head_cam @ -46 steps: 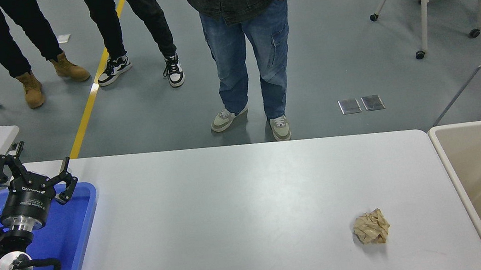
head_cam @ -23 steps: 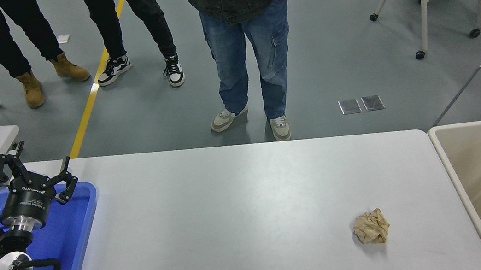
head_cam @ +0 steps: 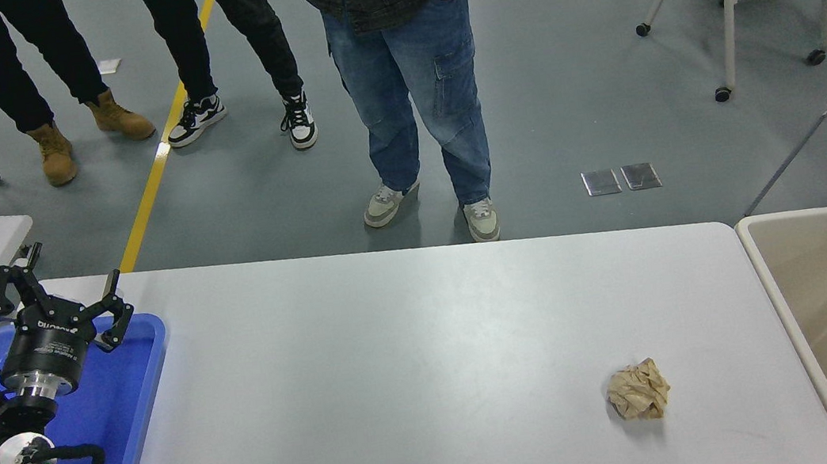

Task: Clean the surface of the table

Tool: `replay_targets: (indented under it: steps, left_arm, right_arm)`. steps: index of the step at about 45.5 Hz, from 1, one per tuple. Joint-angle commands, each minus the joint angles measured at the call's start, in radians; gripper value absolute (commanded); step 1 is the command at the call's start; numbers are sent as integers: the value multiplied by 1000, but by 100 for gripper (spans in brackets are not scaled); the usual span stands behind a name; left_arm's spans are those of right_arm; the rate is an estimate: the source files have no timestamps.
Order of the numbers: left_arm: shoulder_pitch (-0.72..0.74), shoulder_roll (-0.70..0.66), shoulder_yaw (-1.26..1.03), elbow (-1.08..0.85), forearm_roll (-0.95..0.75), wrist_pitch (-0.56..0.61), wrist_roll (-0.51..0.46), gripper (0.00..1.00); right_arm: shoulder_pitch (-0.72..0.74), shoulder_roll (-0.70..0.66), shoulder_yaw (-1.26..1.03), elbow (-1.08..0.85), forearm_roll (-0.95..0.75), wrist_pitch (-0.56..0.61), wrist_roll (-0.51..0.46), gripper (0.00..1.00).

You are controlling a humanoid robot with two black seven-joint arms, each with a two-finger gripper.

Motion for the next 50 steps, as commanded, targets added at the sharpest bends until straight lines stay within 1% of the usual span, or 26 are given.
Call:
replay_targets:
  steps: [1, 7, 14, 24, 38, 50]
  left_arm:
    - [0, 0, 0, 0, 0, 0, 0, 100]
    - [0, 0, 0, 0, 0, 0, 0, 100]
    - [0, 0, 0, 0, 0, 0, 0, 100]
    - [0, 0, 0, 0, 0, 0, 0, 100]
    - [0, 0, 0, 0, 0, 0, 0, 100]
    - [0, 0, 0, 0, 0, 0, 0, 100]
  right_arm:
    - [42, -17, 152, 120, 12, -30, 1, 99]
    - [42, -19, 197, 238, 12, -93, 2, 99]
    - [39, -10, 264, 360, 12, -156, 31, 99]
    - [13, 22, 318, 479, 12, -173, 117, 99]
    - [-136, 124, 409, 578, 9, -165, 211, 99]
    - [-303, 184, 439, 703, -10, -160, 358, 99]
